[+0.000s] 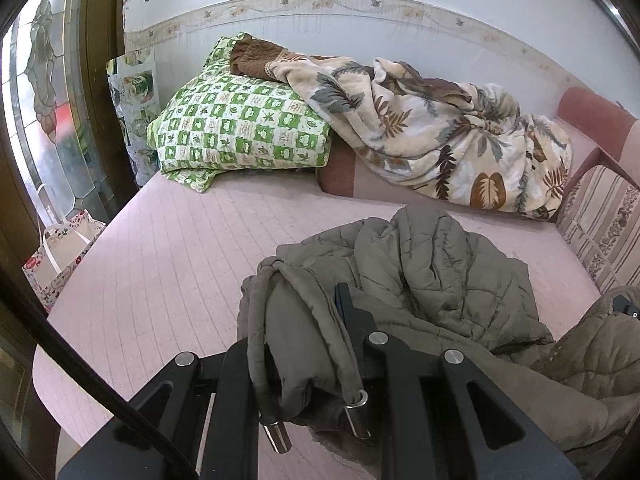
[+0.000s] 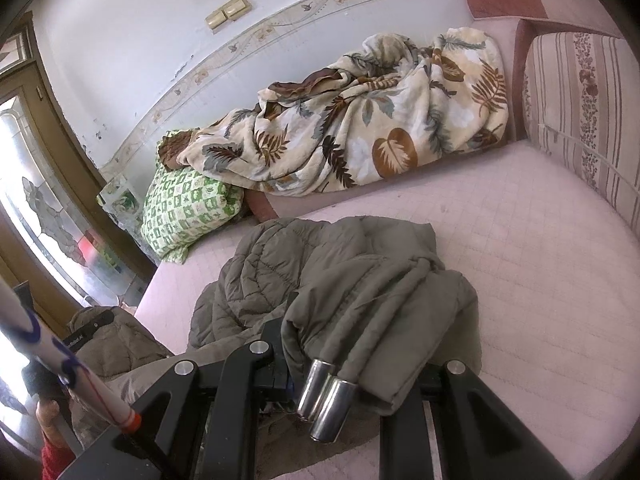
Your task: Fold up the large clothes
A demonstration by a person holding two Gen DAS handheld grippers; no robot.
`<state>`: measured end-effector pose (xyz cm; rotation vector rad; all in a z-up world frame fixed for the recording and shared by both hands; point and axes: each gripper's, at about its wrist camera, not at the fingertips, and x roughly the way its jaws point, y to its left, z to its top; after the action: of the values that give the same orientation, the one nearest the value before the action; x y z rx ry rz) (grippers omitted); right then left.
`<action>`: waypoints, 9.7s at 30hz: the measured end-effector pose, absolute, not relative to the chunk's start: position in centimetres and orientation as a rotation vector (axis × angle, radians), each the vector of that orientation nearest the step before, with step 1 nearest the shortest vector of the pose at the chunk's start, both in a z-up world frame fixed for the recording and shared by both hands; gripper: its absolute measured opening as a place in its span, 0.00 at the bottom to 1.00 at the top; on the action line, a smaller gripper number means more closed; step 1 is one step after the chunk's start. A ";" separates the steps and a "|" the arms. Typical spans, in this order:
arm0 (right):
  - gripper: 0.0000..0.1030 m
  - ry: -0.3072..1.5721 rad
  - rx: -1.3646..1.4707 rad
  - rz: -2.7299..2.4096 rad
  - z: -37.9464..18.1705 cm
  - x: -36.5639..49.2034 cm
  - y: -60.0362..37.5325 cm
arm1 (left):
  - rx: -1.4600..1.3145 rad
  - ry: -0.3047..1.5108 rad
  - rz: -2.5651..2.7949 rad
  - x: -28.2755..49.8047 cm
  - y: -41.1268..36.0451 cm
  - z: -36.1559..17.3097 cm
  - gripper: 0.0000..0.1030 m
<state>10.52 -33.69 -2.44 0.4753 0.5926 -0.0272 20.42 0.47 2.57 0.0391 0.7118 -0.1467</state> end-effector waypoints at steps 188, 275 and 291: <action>0.76 0.830 0.157 -0.303 -16.9 47.0 -22.1 | -0.178 0.937 0.013 31.0 8.1 -11.9 0.85; 0.82 0.892 -0.058 -0.296 -14.3 37.2 -13.6 | -0.149 0.881 -0.013 27.7 7.5 -9.3 0.85; 0.82 0.853 0.054 -0.347 -12.3 22.5 -20.7 | -0.087 0.817 0.010 25.2 5.7 -8.3 0.85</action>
<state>22.53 -20.66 -12.26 0.0543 0.8528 -0.3468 25.17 5.74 -8.33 -0.0867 0.8169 0.0101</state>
